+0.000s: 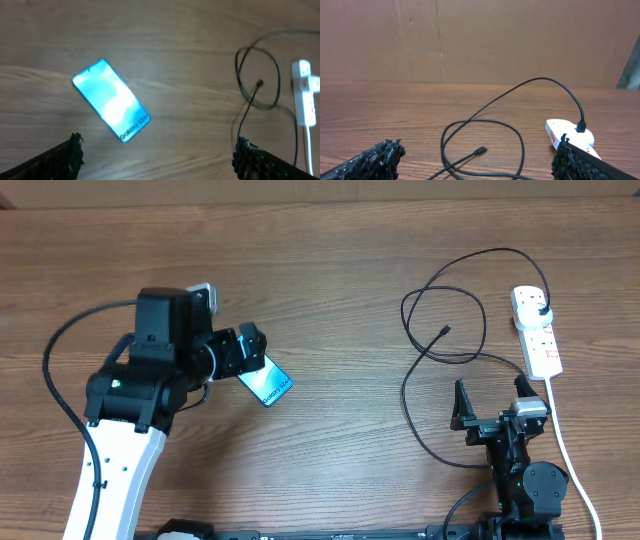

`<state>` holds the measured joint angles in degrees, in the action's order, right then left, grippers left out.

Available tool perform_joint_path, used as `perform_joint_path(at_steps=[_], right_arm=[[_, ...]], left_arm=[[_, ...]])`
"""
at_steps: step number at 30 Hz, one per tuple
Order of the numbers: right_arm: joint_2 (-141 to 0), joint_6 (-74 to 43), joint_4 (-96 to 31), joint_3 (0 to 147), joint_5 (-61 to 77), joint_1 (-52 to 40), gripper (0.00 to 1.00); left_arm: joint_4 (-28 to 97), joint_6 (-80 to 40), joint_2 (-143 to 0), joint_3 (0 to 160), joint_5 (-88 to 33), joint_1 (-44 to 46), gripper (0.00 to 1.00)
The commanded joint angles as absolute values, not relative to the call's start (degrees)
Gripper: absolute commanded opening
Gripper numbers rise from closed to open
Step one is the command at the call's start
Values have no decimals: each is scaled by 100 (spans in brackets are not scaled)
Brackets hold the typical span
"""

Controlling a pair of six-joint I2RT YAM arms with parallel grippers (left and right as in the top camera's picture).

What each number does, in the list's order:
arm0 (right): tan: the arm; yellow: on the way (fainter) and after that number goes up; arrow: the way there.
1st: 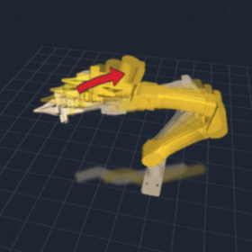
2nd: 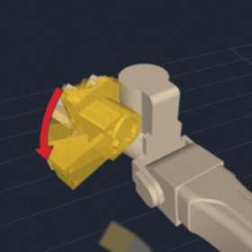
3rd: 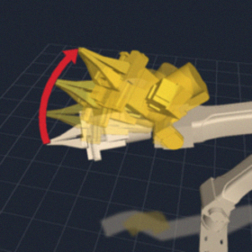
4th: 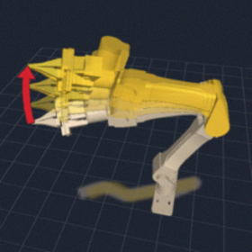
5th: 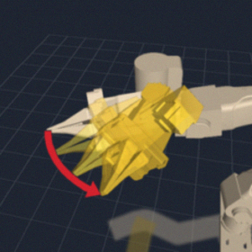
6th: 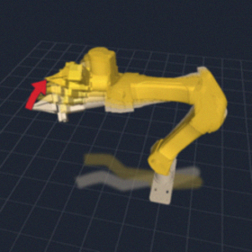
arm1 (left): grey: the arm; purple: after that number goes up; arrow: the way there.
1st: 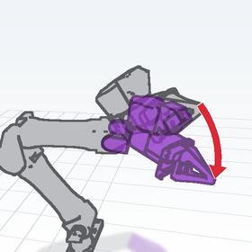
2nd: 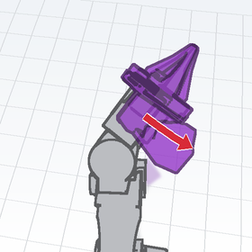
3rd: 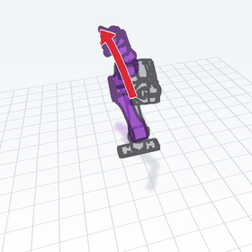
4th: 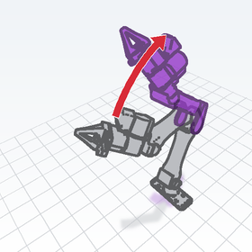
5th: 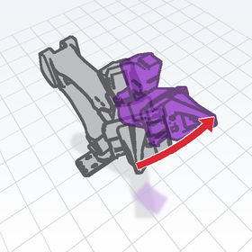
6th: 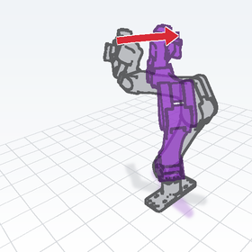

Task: Plug charger to phone and switch on socket
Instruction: 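Move the left gripper forward over the blue phone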

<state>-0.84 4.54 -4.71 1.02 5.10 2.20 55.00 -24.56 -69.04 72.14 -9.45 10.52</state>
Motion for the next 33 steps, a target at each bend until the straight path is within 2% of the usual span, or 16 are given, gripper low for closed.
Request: perform_joint_path(at_steps=[1, 10, 33], right_arm=[[-16, 480, -445, 45, 454, 189, 100], [-16, 480, -445, 45, 454, 189, 100], [-16, 480, -443, 45, 454, 189, 100]], left_arm=[[5610, -3155, -7148, 7835, -143, 1256, 100], [6104, -3402, -8184, 8580, -64, 1269, 100], [6578, -3750, -10538, 8600, -154, 1278, 100]])
